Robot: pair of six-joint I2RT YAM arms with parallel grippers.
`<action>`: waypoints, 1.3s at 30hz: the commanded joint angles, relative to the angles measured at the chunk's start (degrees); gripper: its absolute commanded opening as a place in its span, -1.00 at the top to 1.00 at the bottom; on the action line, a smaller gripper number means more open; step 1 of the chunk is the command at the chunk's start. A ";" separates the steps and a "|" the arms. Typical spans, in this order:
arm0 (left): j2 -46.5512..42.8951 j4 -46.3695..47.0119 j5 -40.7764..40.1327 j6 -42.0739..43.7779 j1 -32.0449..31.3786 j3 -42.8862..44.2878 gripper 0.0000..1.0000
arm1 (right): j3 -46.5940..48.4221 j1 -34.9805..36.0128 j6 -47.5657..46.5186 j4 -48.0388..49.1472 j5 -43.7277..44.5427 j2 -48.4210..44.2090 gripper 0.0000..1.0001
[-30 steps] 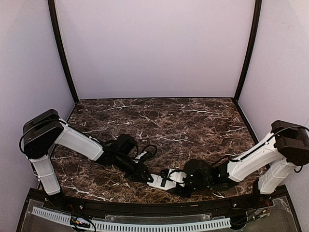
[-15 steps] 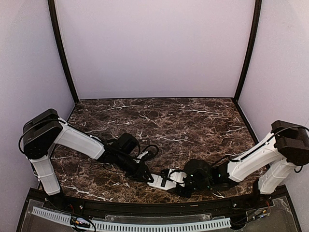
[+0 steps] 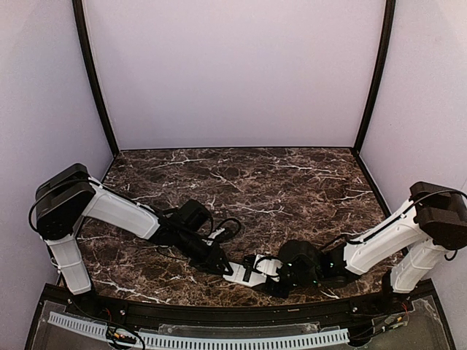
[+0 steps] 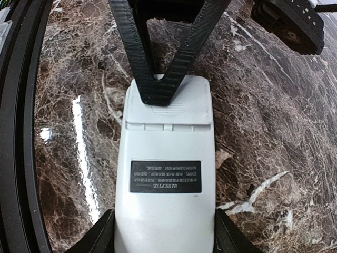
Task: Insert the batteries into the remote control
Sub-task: Press the battery cover on the remote control.
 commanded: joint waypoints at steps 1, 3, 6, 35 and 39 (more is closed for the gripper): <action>5.26 -1.79 -3.93 1.74 -3.91 -0.52 0.43 | 2.10 -0.61 -1.10 13.26 0.70 1.45 1.00; 5.27 -1.64 -3.94 1.59 -3.90 -0.60 0.42 | 2.09 -0.69 -0.82 13.55 0.75 1.59 1.00; 5.55 -1.73 -3.89 1.63 -3.96 -0.45 0.41 | 2.09 -0.88 -0.63 14.19 0.72 1.83 1.00; -2.50 1.08 -2.49 2.17 2.68 -4.23 -0.34 | 0.10 -1.21 0.56 9.56 0.46 0.65 1.00; -4.98 1.83 -2.17 2.47 5.11 -5.91 -0.39 | 0.05 -1.18 0.82 8.89 0.68 0.49 1.00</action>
